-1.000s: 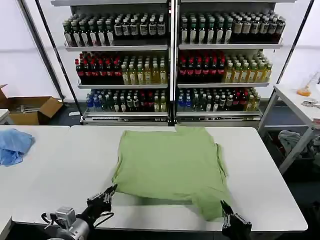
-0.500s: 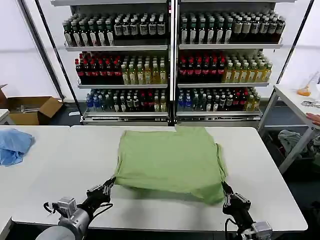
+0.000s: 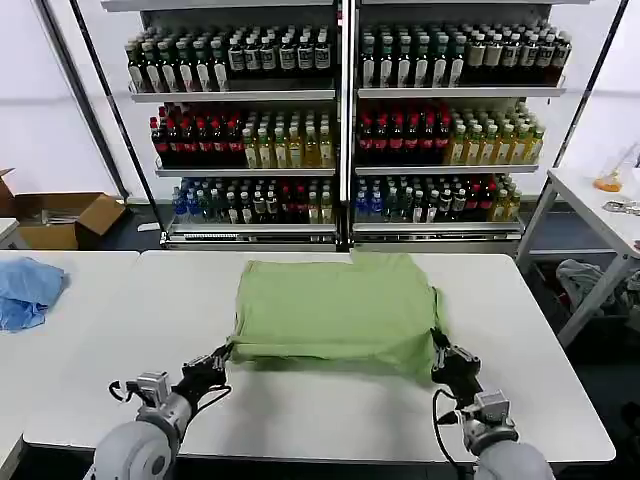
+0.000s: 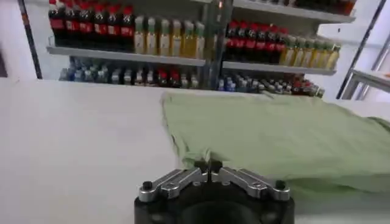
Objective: Fold and organize the clothes.
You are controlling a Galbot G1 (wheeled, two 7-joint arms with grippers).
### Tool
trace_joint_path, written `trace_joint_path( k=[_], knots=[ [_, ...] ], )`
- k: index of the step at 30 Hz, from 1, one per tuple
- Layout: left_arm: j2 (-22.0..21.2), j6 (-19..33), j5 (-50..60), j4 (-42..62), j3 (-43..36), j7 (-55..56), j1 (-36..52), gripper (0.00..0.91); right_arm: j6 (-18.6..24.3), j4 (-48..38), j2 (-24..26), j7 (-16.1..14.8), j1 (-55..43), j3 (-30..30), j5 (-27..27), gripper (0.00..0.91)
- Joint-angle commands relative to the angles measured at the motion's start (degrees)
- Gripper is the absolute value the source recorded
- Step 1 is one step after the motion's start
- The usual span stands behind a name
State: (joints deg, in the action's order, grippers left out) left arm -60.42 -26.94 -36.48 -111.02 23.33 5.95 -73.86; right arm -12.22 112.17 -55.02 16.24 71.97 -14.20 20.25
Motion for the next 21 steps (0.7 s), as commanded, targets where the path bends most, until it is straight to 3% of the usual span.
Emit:
trace_joint_path(
  k=[1,8,10,12,13,14,15,21],
  knots=[
    [-0.01,0.09,1.62,6.04,-2.96,0.06,6.41,0.020,0.74,-9.46,0.23,-0.44,-10.91,4.89,-2.75,0.000],
    [-0.55,0.09,2.78,8.17,-3.74,0.43,7.59,0.020,1.37,-14.13,-0.78,-1.08,-15.37,7.54,-5.51,0.000],
    [-0.88,0.09,2.82,8.51,-3.88,0.50,7.82,0.081,1.63,-15.50,-1.24,-1.19,-16.41,8.10,-5.97,0.000],
    [-1.08,0.11,2.94,8.61,-4.01,0.49,7.94,0.736,1.80,-16.05,-1.59,-1.37,-17.04,8.39,-6.30,0.000],
    [-1.19,0.10,3.07,8.65,-4.15,0.49,7.99,0.907,1.91,-16.56,-1.89,-1.68,-17.45,8.72,-6.79,0.000],
    [-1.28,0.09,3.12,8.65,-4.19,0.50,8.01,0.907,1.96,-16.79,-2.01,-1.86,-17.64,8.84,-7.09,0.725],
    [-1.36,0.07,3.15,8.64,-4.25,0.48,8.00,0.907,1.86,-17.05,-2.18,-2.01,-17.83,9.02,-7.62,0.907],
    [-1.84,0.19,3.35,8.13,-4.26,0.47,7.88,0.907,0.66,-15.43,-2.23,-3.51,-15.80,8.94,-9.07,0.907]
  ],
)
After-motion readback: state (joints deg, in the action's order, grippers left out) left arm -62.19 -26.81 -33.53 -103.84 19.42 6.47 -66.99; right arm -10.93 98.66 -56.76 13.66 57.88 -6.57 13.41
